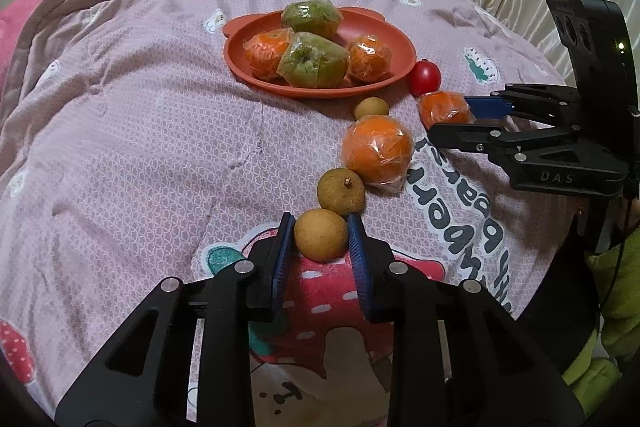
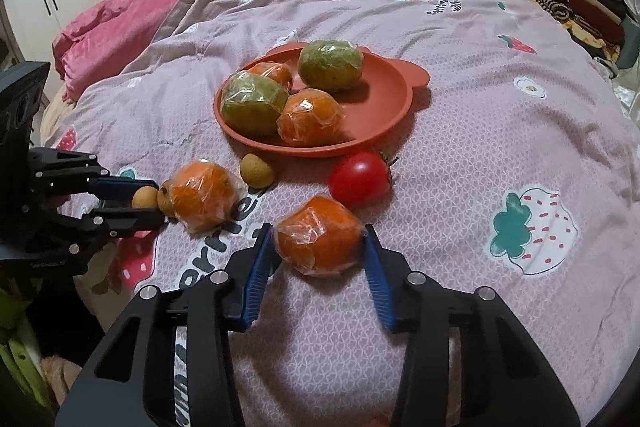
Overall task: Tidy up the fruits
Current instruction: 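Carry the brown fruit with the left tool while the right tool carries its mandarin over the plate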
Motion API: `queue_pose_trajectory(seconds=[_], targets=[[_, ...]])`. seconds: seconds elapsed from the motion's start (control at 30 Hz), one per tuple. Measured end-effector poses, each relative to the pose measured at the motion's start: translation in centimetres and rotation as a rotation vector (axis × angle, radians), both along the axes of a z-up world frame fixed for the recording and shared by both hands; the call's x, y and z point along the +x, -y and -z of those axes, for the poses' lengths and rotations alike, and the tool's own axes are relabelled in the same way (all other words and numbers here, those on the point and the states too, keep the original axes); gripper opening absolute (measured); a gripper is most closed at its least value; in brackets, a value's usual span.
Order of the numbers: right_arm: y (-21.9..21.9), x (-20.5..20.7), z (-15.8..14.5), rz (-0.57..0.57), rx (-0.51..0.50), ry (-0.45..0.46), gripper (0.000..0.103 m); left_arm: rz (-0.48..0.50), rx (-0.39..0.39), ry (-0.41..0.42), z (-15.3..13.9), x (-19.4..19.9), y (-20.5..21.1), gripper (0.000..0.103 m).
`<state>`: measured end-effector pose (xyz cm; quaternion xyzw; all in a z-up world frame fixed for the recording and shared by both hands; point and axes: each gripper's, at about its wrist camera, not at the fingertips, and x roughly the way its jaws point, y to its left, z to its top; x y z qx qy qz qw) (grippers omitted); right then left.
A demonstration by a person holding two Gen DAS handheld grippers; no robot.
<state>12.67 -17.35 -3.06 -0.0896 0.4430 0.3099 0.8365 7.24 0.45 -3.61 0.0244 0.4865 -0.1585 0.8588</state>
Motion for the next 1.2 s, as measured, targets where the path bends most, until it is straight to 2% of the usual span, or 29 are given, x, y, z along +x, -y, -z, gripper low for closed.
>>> queue_pose_trajectory(seconds=[0.27,0.53,0.87,1.2], targets=[[1.0,-0.9,-1.0,0.013,0.034,0.005,0.042,-0.012,-0.008,0.010,-0.6,-0.1,-0.3,0.020],[1.3,-1.4,-2.8,0.005,0.065,0.044,0.042,-0.038,-0.009,0.054,-2.8,0.5,-1.2,0.020],[1.0,-0.1,-4.6,0.003,0.074,0.082,0.042,-0.067,-0.020,0.090,-4.8,2.8,-2.0,0.020],[0.8,2.1,-5.1,0.013,0.077,0.095,0.042,-0.059,-0.018,0.097,-5.4,6.1,-1.3,0.020]])
